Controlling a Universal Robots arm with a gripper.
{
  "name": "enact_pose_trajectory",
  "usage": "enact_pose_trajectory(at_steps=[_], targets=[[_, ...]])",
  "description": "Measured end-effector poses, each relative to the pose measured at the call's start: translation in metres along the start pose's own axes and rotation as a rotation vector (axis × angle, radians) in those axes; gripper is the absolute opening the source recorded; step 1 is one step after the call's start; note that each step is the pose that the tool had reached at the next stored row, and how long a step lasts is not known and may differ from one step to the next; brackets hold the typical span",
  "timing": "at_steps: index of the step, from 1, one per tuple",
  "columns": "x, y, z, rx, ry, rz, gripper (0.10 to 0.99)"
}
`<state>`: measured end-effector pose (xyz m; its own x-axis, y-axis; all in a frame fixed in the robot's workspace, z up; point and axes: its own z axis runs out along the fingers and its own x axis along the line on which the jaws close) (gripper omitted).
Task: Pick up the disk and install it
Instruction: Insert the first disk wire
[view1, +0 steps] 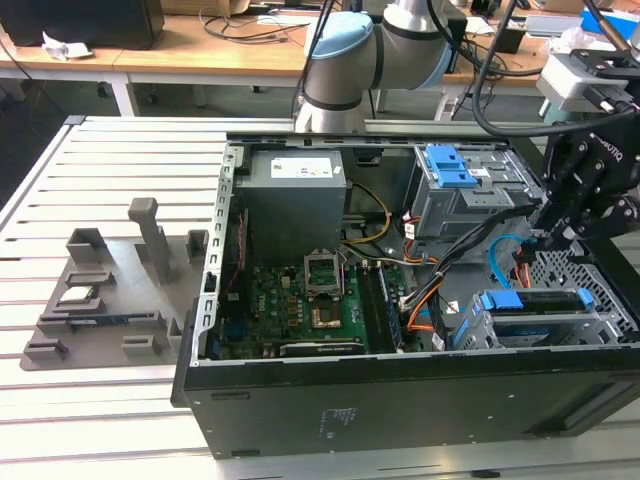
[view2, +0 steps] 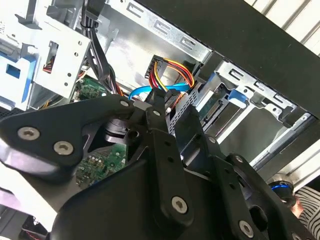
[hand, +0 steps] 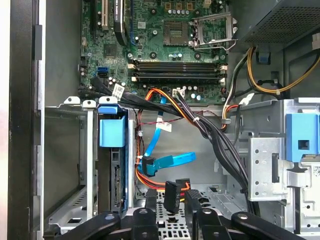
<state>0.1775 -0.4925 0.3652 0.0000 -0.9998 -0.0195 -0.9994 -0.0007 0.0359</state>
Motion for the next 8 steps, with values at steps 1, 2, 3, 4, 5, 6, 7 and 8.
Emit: enact_pose_trajectory(at_steps=[1, 2, 3, 4, 5, 6, 7, 8], targets=[[0.0000, 0.0000, 0.0002, 0.000, 0.0002, 0.000, 0.361], [-0.0001, 0.0000, 0.0013, 0.000, 0.0004, 0.000, 0.361], [0.0000, -0.0001, 0.0023, 0.000, 0.0004, 0.000, 0.361], [0.0000, -0.0001, 0.0037, 0.000, 0.0003, 0.000, 0.361], [0.0001, -0.0001, 0.0056, 0.000, 0.0003, 0.000, 0.361], [0.0001, -0.0002, 0.0069, 0.000, 0.0003, 0.000, 0.361], [0.0002, -0.0002, 0.0088, 0.000, 0.0003, 0.000, 0.361], [0.0002, -0.0003, 0.0098, 0.000, 0.0003, 0.000, 0.361]])
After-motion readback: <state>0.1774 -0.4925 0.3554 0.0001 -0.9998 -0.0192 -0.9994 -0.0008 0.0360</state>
